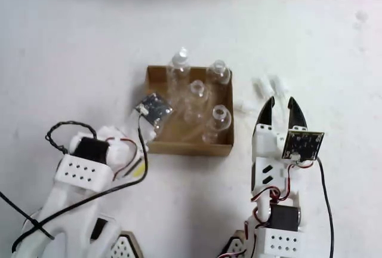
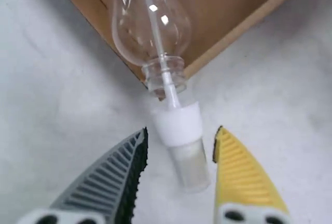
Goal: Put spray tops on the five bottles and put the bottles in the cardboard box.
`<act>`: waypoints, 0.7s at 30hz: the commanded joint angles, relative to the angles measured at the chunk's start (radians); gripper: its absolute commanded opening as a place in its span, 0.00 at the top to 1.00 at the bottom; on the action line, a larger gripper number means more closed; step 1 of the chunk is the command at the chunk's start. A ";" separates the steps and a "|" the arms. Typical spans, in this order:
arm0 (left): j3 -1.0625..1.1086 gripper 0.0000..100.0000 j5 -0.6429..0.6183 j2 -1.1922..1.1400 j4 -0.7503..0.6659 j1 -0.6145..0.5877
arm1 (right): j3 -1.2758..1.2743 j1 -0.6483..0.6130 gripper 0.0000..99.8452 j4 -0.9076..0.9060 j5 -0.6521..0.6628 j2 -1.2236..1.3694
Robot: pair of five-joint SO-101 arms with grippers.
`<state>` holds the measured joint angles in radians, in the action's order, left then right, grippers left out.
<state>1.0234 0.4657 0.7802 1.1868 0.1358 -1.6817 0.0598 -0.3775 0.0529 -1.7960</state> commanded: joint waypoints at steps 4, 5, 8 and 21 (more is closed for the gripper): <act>-0.034 0.94 -0.014 -0.002 -0.017 0.016 | -0.009 -0.002 0.87 0.015 0.012 0.002; -0.046 0.95 -0.014 -0.004 -0.017 0.016 | -0.009 -0.002 0.87 0.015 0.012 0.002; -0.097 0.96 -0.014 -0.004 -0.012 0.013 | -0.009 -0.002 0.87 0.015 0.012 0.002; -0.281 0.83 -0.014 -0.004 -0.002 0.021 | -0.009 -0.001 0.87 0.015 0.012 0.002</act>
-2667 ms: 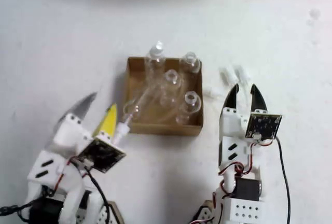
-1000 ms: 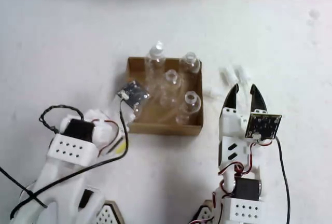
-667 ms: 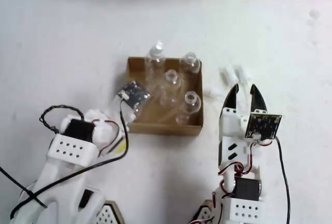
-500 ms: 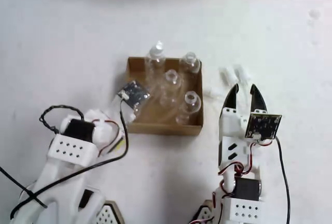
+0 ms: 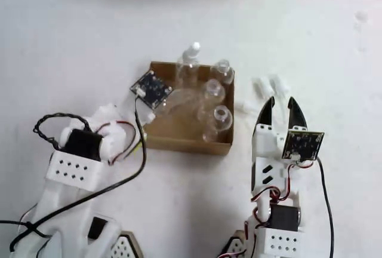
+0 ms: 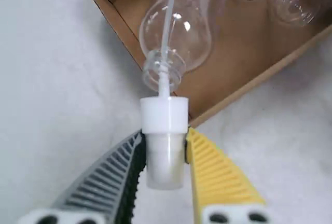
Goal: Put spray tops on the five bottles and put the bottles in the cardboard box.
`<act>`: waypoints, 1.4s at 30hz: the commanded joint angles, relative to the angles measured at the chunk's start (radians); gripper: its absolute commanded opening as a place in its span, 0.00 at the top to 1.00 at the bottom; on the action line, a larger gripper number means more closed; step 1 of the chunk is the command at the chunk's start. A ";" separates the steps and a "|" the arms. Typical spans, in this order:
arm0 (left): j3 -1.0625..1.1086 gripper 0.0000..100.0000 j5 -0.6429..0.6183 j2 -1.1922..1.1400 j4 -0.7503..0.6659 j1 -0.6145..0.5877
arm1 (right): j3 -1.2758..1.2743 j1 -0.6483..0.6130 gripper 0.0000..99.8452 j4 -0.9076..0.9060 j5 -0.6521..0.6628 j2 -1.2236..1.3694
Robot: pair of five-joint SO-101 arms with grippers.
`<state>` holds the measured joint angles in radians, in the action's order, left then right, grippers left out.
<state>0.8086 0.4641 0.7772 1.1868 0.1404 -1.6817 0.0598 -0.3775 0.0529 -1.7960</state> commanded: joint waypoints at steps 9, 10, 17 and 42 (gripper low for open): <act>-0.072 0.79 -0.052 -0.002 -0.026 0.016 | -0.009 -0.001 0.87 0.015 0.012 0.002; -0.074 0.79 -0.052 -0.002 -0.026 0.013 | -0.009 -0.001 0.87 0.015 0.012 0.002; -0.215 0.79 -0.098 0.007 0.164 -0.110 | -0.009 0.001 0.87 0.015 0.012 0.002; 0.176 0.81 0.081 -0.001 -0.146 -0.105 | -0.009 -0.001 0.87 0.015 0.012 0.002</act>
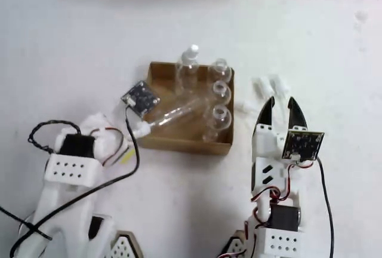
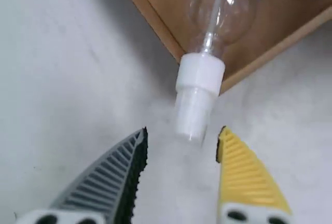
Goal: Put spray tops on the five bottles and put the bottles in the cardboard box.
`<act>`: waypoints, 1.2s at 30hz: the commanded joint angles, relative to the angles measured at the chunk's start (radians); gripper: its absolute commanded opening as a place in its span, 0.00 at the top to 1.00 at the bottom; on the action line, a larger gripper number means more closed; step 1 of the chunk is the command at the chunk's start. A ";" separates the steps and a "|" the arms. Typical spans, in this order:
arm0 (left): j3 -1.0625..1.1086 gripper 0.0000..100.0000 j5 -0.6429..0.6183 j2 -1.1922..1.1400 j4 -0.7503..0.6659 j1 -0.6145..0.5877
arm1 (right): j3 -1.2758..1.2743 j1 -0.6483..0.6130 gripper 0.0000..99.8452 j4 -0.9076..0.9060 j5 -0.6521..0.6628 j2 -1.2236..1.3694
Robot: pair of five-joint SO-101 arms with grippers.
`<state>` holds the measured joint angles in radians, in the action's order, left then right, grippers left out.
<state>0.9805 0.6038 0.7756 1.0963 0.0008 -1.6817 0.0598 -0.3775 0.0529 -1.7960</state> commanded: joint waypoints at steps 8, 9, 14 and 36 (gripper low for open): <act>0.005 0.94 -0.064 0.001 -0.060 0.082 | -0.009 -0.001 0.87 0.015 0.012 0.002; 0.005 0.94 -0.066 0.001 -0.060 0.090 | -0.009 -0.001 0.87 0.015 0.012 0.002; -0.017 0.94 -0.101 0.008 -0.071 0.102 | -0.009 -0.001 0.87 0.015 0.012 0.002; -0.233 0.94 -0.227 0.007 -0.094 0.314 | -0.009 0.001 0.87 0.015 0.012 0.002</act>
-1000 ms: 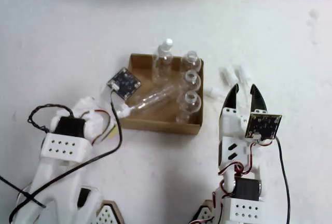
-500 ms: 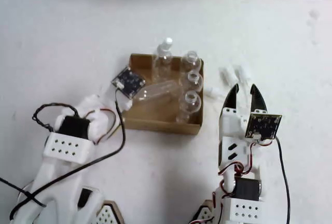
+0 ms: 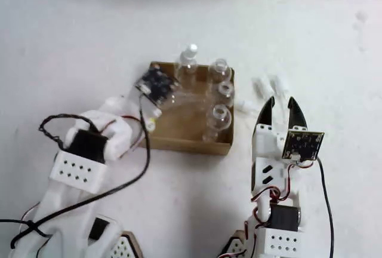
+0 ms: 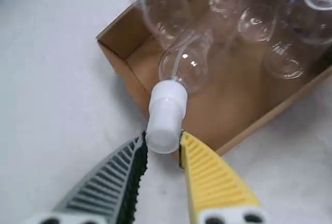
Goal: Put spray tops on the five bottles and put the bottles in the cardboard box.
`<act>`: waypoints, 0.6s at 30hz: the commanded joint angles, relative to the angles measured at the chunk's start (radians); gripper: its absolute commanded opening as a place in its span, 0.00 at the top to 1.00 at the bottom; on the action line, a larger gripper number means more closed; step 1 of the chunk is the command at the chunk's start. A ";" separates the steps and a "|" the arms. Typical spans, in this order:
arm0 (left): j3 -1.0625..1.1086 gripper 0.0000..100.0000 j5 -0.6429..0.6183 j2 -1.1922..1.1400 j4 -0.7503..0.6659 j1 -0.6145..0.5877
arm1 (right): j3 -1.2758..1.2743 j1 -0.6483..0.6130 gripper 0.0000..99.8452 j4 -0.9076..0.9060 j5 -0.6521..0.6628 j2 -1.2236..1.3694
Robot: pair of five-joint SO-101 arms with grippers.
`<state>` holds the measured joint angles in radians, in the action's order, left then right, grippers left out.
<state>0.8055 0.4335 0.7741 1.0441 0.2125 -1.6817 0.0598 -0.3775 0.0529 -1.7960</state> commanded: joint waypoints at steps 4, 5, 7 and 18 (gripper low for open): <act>-0.057 0.94 -0.086 0.002 -0.135 0.142 | -0.009 0.001 0.87 0.015 0.012 0.002; -0.057 0.94 -0.095 0.002 -0.150 0.143 | -0.009 0.001 0.87 0.015 0.012 0.002; -0.058 0.94 -0.100 0.004 -0.172 0.143 | -0.009 0.001 0.87 0.015 0.012 0.002; -0.052 0.94 -0.100 0.001 -0.318 0.143 | -0.009 0.001 0.87 0.015 0.012 0.002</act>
<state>0.8055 0.3445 0.7741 0.8048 0.3414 -1.6817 0.0598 -0.3775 0.0529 -1.7960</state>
